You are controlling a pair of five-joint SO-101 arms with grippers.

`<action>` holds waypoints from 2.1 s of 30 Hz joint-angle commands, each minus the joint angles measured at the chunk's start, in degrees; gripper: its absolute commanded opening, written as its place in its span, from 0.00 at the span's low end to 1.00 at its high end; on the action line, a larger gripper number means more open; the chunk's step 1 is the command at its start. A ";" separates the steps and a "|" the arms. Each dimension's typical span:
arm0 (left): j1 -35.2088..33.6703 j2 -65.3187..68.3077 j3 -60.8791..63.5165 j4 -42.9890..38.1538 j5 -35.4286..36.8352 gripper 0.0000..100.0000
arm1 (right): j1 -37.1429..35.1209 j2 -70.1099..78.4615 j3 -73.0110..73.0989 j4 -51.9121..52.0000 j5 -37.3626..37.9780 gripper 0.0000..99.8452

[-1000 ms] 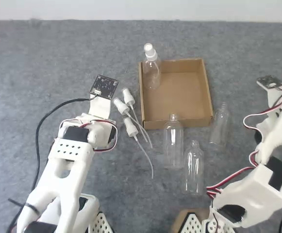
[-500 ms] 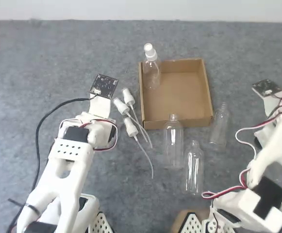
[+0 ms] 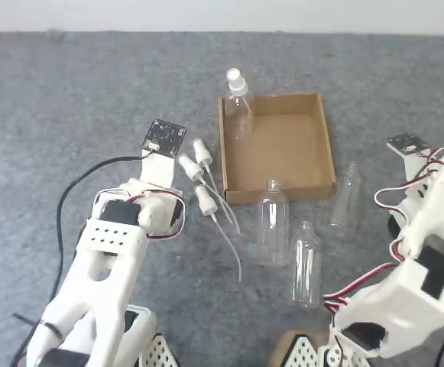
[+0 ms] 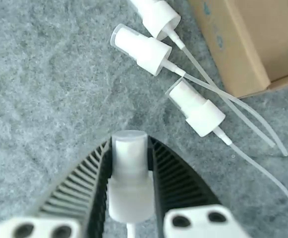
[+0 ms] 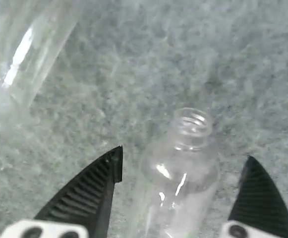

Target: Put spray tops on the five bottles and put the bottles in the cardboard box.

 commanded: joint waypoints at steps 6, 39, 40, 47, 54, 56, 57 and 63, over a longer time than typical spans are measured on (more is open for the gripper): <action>-0.26 -2.37 -0.31 -0.88 0.44 0.01 | 1.36 2.68 -4.31 -1.80 -2.02 0.23; -0.18 -2.81 1.45 -4.22 0.44 0.01 | -2.33 2.95 -32.26 20.00 -7.38 0.01; -0.18 -2.90 1.45 -4.22 0.44 0.01 | -3.38 2.68 -34.11 21.41 -8.26 0.01; -0.44 -2.99 0.04 -3.96 0.44 0.01 | -14.64 -9.27 -34.64 24.40 -17.41 0.01; -5.54 -2.99 -11.82 4.40 4.48 0.01 | -31.34 -24.22 -26.11 21.76 -26.20 0.01; -5.71 -2.99 -16.13 7.82 4.75 0.01 | -36.79 -28.53 -22.77 20.00 -28.40 0.01; -5.71 -2.99 -18.24 9.23 4.84 0.01 | -39.52 -30.81 -20.84 18.86 -29.45 0.01; -5.80 -2.99 -32.31 15.38 8.44 0.01 | -55.52 -41.19 -4.57 5.85 -36.92 0.01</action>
